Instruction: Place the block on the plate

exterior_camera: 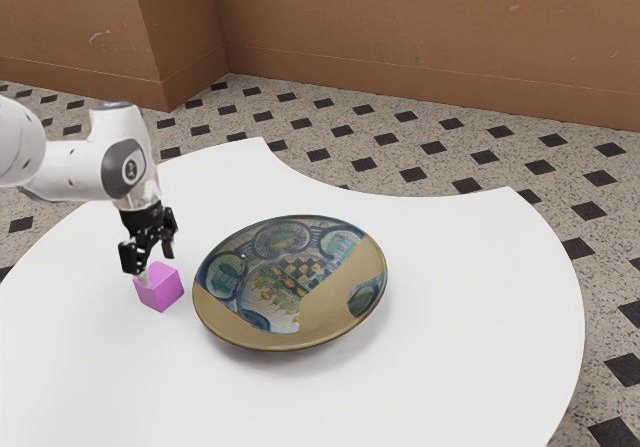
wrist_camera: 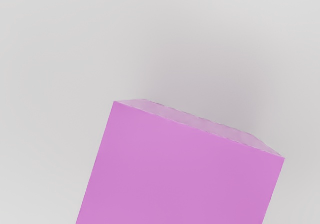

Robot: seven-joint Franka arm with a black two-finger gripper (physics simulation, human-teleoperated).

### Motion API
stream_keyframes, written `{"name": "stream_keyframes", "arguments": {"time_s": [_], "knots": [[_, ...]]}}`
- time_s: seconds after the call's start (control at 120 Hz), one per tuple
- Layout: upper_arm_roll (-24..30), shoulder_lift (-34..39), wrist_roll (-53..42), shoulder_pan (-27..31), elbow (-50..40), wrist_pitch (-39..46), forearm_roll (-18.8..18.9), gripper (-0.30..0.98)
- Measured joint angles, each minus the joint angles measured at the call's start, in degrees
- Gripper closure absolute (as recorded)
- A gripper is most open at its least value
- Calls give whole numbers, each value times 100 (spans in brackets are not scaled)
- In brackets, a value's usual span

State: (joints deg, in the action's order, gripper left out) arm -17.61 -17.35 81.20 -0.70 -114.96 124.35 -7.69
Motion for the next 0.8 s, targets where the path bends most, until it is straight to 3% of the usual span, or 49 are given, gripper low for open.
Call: {"name": "stream_keyframes", "arguments": {"time_s": [0.8], "knots": [[-50, -445, 56, 7, 142, 153, -17, 0]]}}
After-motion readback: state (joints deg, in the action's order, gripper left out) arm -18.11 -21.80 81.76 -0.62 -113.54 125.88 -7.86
